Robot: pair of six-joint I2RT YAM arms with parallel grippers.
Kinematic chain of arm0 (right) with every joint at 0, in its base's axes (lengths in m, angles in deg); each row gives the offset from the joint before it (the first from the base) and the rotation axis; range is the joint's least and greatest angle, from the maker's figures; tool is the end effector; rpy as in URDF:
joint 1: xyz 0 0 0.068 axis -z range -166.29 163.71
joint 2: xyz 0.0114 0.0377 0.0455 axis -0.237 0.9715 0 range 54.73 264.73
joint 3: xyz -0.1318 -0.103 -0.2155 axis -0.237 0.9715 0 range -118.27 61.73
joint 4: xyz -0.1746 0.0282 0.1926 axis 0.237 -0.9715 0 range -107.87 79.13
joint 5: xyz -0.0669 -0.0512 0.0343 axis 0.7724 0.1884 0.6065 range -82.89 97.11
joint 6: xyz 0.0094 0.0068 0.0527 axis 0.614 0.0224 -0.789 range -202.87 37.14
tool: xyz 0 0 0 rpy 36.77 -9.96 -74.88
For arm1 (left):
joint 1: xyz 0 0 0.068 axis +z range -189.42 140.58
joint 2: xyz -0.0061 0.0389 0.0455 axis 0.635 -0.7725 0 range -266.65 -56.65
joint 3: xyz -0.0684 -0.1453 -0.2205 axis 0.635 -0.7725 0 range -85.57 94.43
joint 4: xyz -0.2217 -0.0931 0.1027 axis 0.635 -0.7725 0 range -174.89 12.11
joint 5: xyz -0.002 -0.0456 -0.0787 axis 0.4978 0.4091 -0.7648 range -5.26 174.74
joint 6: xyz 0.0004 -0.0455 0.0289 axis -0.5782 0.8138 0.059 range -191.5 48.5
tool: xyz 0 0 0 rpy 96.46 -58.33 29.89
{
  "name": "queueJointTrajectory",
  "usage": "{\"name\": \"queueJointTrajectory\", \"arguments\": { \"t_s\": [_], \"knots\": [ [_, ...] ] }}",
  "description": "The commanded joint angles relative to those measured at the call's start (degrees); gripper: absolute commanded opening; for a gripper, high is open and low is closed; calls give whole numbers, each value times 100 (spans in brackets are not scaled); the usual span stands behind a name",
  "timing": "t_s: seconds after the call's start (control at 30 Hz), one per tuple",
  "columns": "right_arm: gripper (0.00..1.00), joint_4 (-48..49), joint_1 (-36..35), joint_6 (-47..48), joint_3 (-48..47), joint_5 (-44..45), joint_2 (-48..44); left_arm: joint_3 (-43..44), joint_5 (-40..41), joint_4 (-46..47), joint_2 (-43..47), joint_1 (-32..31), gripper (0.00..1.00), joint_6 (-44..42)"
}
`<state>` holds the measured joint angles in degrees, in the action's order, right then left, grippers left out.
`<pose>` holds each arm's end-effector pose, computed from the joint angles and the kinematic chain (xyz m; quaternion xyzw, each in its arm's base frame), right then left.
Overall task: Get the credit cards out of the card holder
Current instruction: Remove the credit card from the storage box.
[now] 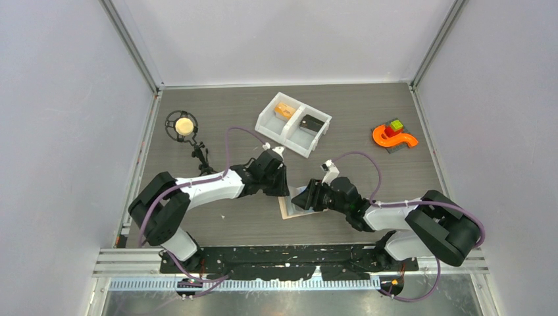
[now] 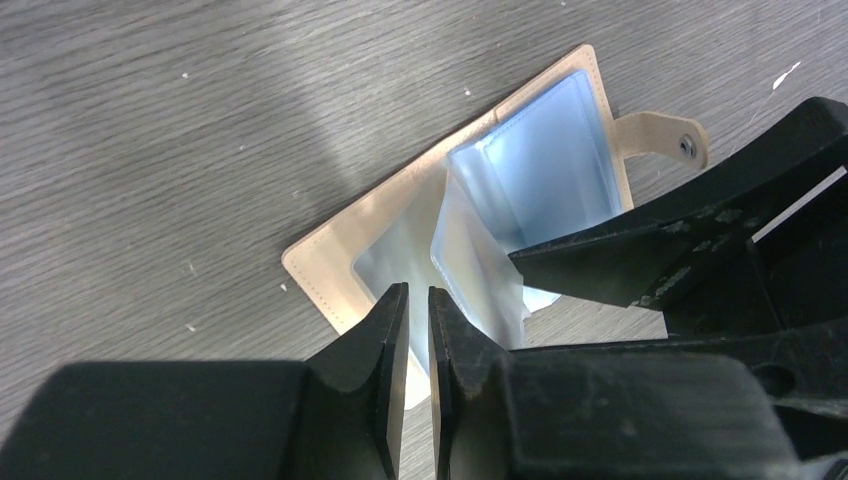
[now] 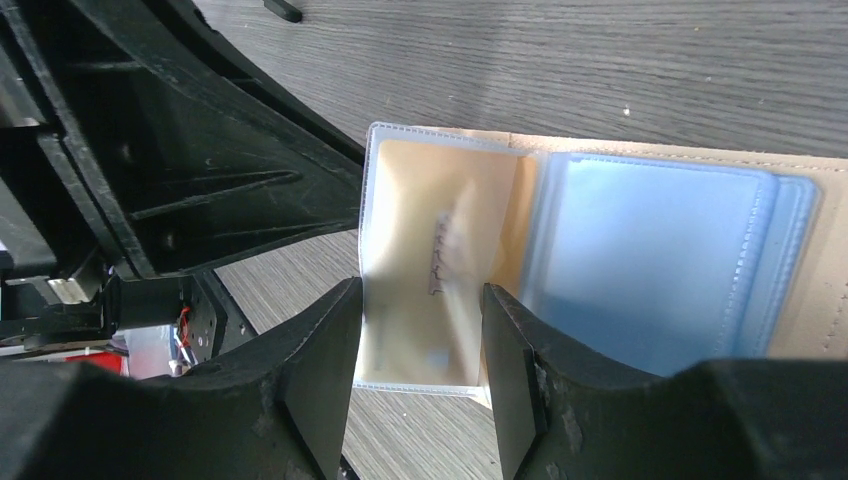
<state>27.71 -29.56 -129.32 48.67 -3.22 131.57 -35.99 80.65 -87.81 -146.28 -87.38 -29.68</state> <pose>0.1564 0.1560 0.1308 -0.0249 0.8419 0.4303 0.3247 0.2090 -0.2355 0.1819 0.0625 0.9370 -0.2652 0.2187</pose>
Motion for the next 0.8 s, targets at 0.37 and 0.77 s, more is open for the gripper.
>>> {"name": "queueJointTrajectory", "arguments": {
  "t_s": [0.37, 0.77],
  "knots": [
    [72, -2085, 35, 382, -369, 635, -1505, 230, -733, 912, -214, 3, 13, 146],
    [62, -3815, 73, 1080, -528, 1484, -3342, 26, -1144, 1692, -342, -12, 13, 362]
  ]
}}
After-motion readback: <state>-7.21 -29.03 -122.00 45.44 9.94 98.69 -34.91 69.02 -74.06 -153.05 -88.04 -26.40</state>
